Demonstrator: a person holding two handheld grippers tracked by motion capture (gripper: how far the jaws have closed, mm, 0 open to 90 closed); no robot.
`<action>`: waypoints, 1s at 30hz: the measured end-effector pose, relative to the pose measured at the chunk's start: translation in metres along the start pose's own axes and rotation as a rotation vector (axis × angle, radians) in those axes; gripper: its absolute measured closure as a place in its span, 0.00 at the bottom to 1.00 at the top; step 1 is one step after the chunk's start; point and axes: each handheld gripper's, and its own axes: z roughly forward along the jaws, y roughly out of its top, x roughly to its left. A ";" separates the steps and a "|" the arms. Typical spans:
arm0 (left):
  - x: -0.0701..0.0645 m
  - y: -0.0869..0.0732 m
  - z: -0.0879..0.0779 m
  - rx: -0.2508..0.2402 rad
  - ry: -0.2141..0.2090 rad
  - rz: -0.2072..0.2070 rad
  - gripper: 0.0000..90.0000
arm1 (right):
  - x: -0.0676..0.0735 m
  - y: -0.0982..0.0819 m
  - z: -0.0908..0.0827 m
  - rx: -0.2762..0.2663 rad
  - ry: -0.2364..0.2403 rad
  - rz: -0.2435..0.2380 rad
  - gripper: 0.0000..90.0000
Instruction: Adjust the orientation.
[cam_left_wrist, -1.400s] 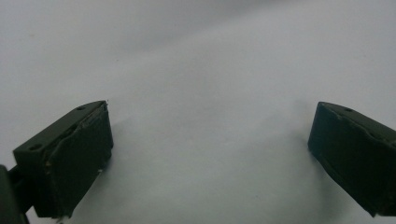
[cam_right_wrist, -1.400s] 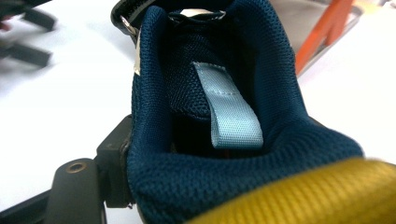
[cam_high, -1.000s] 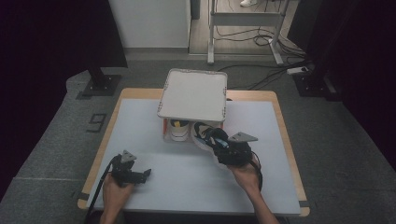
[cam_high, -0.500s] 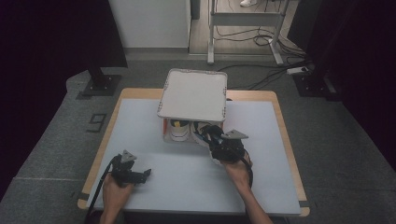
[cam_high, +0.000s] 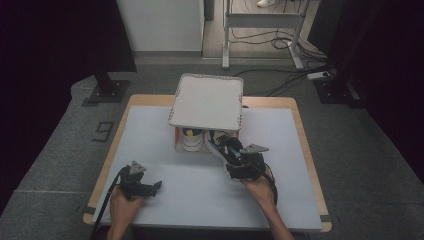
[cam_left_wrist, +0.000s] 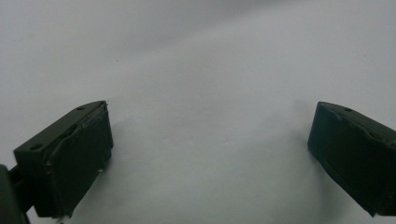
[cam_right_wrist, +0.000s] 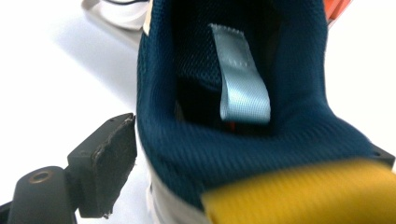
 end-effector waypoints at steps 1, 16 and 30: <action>0.000 0.000 0.000 0.000 0.000 0.000 0.00 | 0.000 -0.002 -0.003 0.002 0.010 -0.012 0.14; 0.000 0.000 0.000 -0.001 0.001 0.000 0.00 | 0.020 -0.017 -0.017 0.033 0.134 -0.079 0.26; 0.000 0.000 0.000 0.000 0.000 0.000 0.00 | 0.036 -0.025 -0.043 0.015 0.214 -0.154 0.70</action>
